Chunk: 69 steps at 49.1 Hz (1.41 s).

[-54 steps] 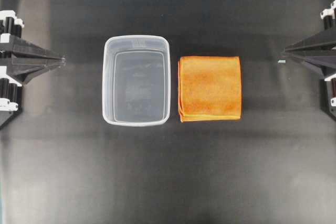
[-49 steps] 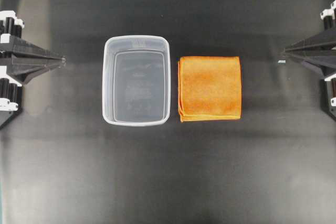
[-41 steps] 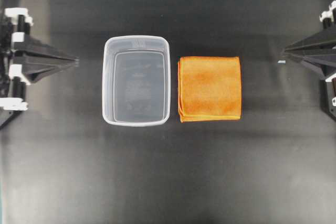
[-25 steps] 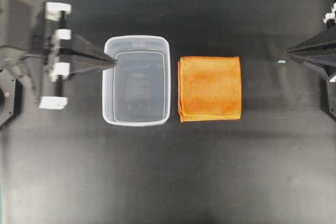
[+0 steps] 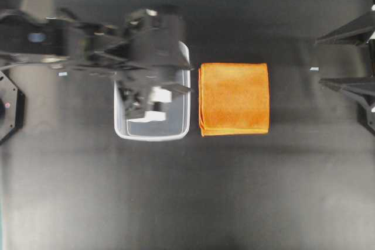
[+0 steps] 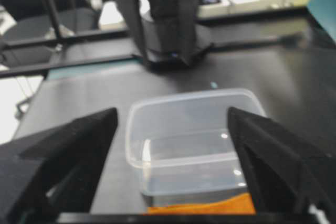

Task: Place the orange towel into the container with the left arm.
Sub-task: 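Lower the left gripper onto the orange towel and pinch it closed, then lift the pinched towel and carry it left over the container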

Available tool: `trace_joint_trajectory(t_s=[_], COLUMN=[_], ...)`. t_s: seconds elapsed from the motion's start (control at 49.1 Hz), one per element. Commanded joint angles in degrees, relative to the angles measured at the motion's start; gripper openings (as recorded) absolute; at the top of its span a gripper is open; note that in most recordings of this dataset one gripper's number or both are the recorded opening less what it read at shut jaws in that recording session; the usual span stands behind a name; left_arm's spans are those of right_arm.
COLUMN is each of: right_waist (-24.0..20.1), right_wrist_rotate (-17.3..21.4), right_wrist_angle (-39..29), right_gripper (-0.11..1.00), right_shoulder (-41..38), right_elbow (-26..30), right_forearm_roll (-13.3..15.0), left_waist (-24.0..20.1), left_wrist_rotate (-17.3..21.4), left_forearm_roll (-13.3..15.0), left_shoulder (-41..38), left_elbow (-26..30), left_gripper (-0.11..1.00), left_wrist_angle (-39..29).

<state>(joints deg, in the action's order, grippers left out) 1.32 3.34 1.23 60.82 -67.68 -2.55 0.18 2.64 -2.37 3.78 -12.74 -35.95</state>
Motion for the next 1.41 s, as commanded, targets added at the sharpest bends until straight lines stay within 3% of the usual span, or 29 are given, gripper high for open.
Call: trace_joint_trajectory(t_s=[0.0,0.081,0.143,0.346,0.591,1.1,1.262,1.385], right_waist=[0.09,0.09,0.09,0.09,0.09,0.09,0.09,0.09], right_wrist_rotate=[0.0,0.0,0.0,0.0,0.0,0.09,0.09,0.09], right_wrist_angle=[0.44,0.44,0.53,0.62,0.7,0.7,0.62,0.7], right_gripper=[0.78,0.78,0.78,0.78,0.78,0.77,0.77,0.77], right_shoulder=[0.26,0.79,1.14,1.32,1.32,1.32,1.32,1.32], right_elbow=[1.14,0.97,0.97,0.88,0.79,0.18,-0.09,-0.35], right_forearm_roll=[-0.18,-0.18,-0.18,-0.18,-0.18,-0.18,-0.18,-0.18], left_waist=[0.09,0.18,0.09,0.62,-0.7,-1.49,-0.88,0.09], left_wrist_rotate=[0.35,0.53,0.62,2.81,3.25,3.34,3.34,3.34], left_forearm_roll=[-0.26,-0.26,-0.18,-0.18,-0.26,-0.26,-0.26,-0.26], left_shoulder=[-4.92,-9.67,-12.92,-23.38,-33.84,-39.11,-38.94,-38.76], left_elbow=[6.59,10.72,13.27,19.86,23.64,23.55,23.55,23.47], left_gripper=[0.69,0.86,0.91,0.91,0.91,0.9,0.83,0.57], left_wrist_angle=[-3.69,-6.86,-8.17,-8.96,-10.46,-8.61,-8.7,-8.96])
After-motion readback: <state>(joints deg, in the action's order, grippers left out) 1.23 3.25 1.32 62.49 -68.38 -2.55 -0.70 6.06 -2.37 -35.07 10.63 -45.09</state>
